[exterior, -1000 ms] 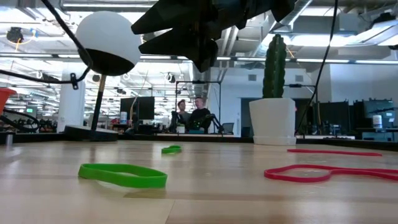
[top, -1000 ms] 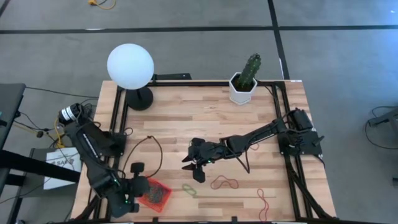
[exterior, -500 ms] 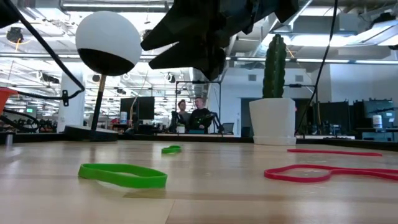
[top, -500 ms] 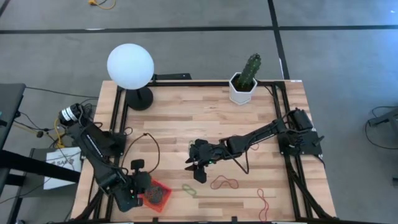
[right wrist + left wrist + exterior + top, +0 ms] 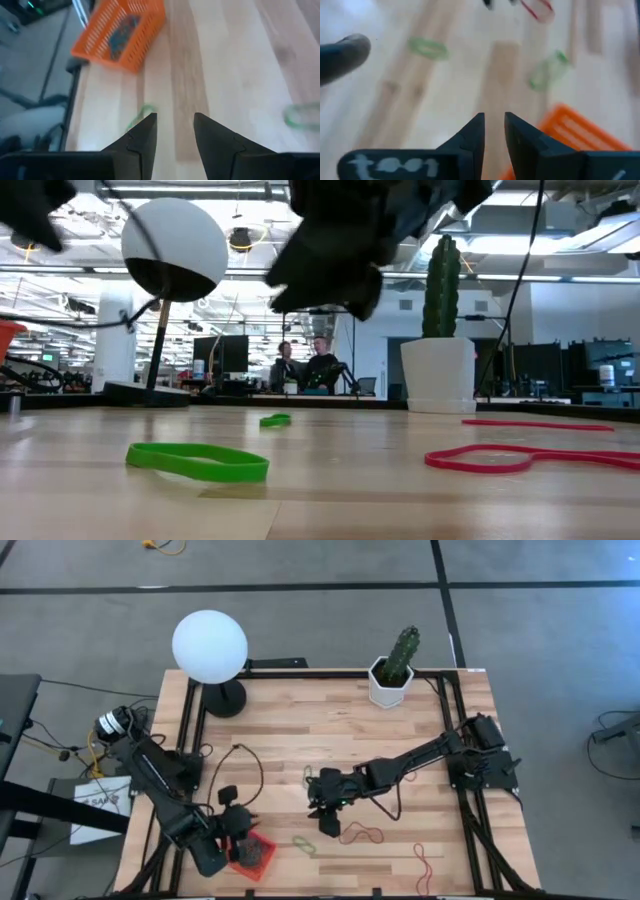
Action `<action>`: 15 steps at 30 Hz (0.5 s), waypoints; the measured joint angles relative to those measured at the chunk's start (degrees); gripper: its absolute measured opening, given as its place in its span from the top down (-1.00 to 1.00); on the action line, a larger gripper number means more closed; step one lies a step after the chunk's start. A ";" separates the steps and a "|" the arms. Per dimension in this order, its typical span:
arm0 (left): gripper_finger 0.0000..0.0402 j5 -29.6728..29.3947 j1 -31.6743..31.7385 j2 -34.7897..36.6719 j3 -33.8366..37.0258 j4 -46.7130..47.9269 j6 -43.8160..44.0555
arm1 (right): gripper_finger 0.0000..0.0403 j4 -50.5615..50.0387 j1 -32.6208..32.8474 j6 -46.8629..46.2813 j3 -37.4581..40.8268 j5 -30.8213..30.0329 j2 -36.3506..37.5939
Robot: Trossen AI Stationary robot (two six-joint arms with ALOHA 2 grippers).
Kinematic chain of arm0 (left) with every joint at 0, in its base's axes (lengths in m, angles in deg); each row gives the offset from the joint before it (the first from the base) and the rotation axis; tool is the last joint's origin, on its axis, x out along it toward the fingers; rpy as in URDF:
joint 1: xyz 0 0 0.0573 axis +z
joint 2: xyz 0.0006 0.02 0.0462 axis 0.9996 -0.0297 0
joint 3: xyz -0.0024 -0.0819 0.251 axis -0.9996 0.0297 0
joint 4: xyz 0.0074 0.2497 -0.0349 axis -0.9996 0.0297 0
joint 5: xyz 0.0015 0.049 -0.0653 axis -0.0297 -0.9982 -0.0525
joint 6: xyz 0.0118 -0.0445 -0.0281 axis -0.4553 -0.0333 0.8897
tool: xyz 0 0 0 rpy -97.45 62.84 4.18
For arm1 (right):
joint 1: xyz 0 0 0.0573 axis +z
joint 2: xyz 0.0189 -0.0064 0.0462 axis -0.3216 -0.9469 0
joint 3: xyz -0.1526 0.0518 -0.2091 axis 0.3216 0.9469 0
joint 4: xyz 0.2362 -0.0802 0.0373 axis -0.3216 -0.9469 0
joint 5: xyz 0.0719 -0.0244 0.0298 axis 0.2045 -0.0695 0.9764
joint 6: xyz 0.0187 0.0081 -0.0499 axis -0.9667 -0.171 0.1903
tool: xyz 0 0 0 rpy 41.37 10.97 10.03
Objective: Pick and place rubber bands into bin
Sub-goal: Put the top red rubber band into the basket
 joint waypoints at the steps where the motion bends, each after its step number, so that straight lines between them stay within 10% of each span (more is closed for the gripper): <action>1: 0.69 -2.55 0.38 0.00 0.00 0.09 -0.52 | 0.39 -1.78 0.00 0.00 0.00 -0.07 0.57; 5: 0.69 -9.54 2.79 0.00 0.00 -0.34 -2.43 | 0.40 -11.15 -0.31 -2.17 -0.02 -4.20 2.31; 15: 0.69 -6.18 10.63 0.02 0.04 -0.30 -3.09 | 0.40 -57.25 -2.74 -17.14 -0.02 -9.48 8.00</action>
